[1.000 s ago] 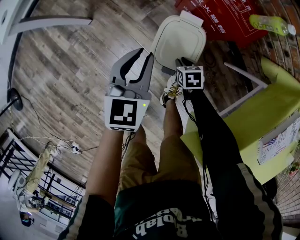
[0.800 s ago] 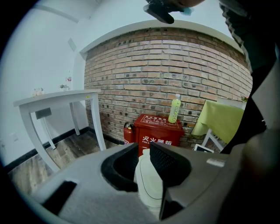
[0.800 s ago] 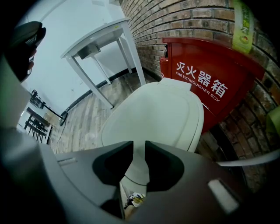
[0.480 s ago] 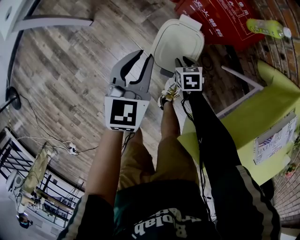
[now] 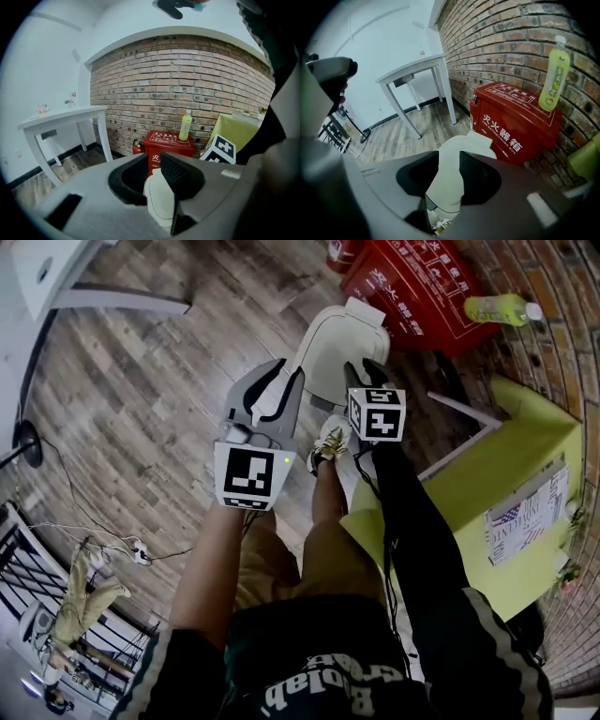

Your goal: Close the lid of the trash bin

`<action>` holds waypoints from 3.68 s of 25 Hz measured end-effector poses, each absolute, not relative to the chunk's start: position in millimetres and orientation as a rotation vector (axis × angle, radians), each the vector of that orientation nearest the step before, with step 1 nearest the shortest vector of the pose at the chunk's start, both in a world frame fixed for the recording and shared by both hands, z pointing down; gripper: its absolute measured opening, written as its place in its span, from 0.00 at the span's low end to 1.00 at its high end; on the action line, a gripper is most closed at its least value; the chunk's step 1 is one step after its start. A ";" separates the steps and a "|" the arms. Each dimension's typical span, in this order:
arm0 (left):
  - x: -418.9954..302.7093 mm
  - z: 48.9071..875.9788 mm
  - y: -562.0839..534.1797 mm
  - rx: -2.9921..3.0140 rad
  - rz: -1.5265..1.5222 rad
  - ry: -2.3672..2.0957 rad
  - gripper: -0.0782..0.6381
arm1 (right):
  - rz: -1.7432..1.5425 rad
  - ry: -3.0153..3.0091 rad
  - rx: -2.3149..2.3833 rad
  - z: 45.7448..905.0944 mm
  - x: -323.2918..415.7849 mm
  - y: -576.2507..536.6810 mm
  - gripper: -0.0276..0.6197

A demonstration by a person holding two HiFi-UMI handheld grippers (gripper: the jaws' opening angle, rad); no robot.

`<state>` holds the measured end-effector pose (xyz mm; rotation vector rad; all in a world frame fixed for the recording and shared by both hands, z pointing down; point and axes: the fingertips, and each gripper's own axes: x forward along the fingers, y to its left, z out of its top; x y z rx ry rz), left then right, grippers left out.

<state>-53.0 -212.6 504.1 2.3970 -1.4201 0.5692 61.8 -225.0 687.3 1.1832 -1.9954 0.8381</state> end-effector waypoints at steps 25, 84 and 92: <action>-48.1 368.3 -189.4 2.562 0.597 -1.345 0.23 | 0.578 -2.214 1.493 433.3 79.2 -188.0 0.26; -58.5 105.4 -53.9 3.107 0.221 -1.046 0.12 | -0.101 -2.321 1.870 122.2 22.4 -34.6 0.06; -70.7 112.7 -51.5 3.077 0.227 -1.090 0.12 | -0.093 -2.322 1.859 126.9 19.2 -31.0 0.06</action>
